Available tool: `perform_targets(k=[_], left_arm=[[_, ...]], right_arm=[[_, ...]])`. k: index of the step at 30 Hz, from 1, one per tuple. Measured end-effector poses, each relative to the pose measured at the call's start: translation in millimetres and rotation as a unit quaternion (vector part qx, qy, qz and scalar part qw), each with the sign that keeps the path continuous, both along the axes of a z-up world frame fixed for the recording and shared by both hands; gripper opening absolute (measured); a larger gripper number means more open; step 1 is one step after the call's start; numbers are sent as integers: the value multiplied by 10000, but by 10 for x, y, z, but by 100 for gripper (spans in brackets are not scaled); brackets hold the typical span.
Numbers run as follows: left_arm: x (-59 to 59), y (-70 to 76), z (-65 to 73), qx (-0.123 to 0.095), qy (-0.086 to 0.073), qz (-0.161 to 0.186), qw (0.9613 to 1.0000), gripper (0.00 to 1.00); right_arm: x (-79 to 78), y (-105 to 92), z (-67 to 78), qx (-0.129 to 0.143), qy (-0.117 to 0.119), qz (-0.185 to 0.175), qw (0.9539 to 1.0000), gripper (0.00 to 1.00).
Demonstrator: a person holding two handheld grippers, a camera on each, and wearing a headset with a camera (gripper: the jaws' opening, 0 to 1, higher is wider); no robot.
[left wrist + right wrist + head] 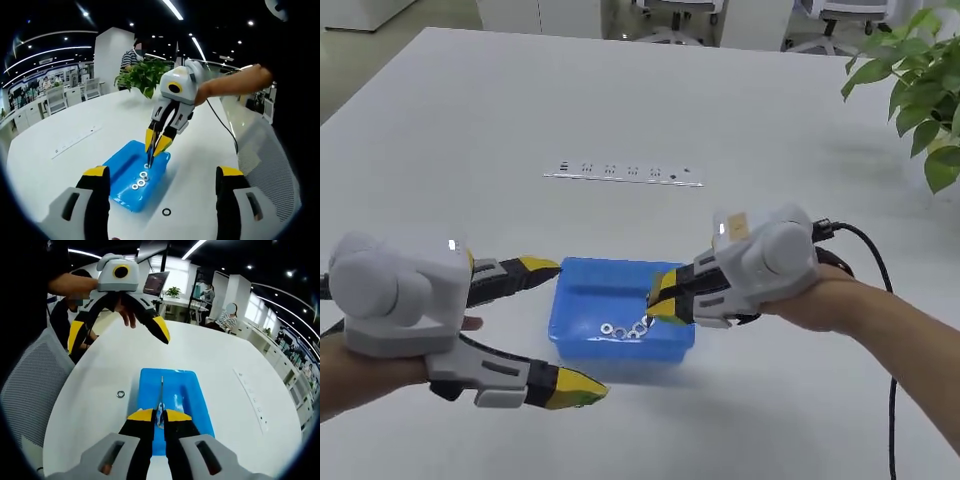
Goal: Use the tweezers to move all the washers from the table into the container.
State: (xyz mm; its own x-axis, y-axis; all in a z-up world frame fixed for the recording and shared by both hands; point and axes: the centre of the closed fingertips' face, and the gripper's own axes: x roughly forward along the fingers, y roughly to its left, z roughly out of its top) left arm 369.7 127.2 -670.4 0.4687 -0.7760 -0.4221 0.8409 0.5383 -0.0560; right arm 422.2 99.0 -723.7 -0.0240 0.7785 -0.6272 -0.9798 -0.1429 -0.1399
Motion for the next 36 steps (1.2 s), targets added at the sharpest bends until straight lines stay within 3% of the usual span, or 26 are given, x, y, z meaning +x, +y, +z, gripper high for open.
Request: perform_targets(k=[10, 24, 36], left_arm=[[161, -186, -35, 129, 2, -406, 9991, 74], [375, -436, -109, 408, -118, -888, 9951, 29], [532, -580, -143, 515, -281, -1082, 9924, 18]], right_arm=[[8, -27, -152, -163, 72, 26, 9998, 8], [-2, -78, -258, -321, 95, 99, 9994, 8], [3, -79, -263, -318, 92, 121, 9994, 8]])
